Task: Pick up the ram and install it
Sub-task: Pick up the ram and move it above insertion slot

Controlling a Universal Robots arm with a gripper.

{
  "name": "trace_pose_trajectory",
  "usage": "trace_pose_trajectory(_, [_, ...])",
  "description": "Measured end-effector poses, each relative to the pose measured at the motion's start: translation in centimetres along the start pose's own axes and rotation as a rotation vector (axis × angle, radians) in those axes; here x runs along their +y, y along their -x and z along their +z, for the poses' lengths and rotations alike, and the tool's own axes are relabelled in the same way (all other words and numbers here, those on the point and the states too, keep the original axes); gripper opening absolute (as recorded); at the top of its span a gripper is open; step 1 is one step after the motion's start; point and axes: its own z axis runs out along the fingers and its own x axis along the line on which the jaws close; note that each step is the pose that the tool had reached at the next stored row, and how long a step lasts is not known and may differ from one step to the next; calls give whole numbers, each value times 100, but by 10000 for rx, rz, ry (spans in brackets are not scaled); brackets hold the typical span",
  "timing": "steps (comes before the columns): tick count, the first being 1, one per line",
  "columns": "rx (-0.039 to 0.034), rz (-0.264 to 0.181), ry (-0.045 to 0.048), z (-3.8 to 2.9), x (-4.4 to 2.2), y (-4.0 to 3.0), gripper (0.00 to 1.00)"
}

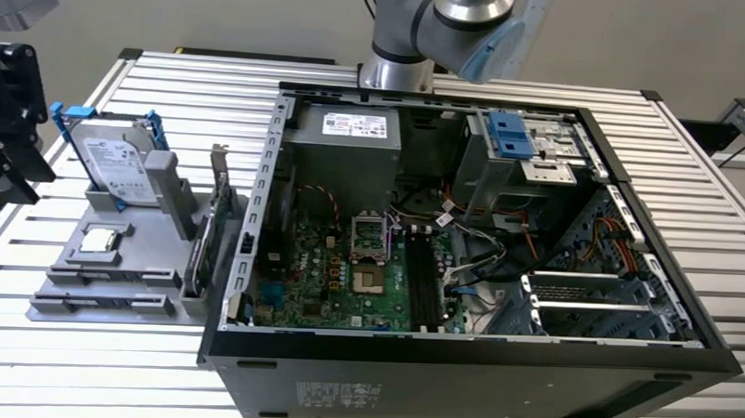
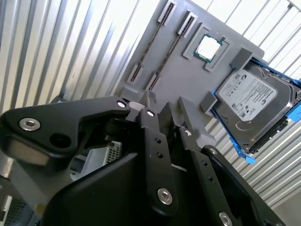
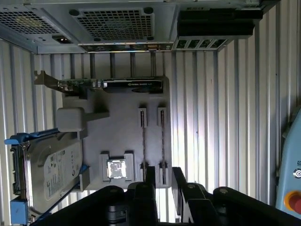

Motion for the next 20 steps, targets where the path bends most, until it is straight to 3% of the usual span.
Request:
trace_pose_trajectory(6, [0, 14, 1, 2, 0, 0, 100])
trace_pose_trajectory(20, [-16, 14, 1, 75, -1, -2, 100])
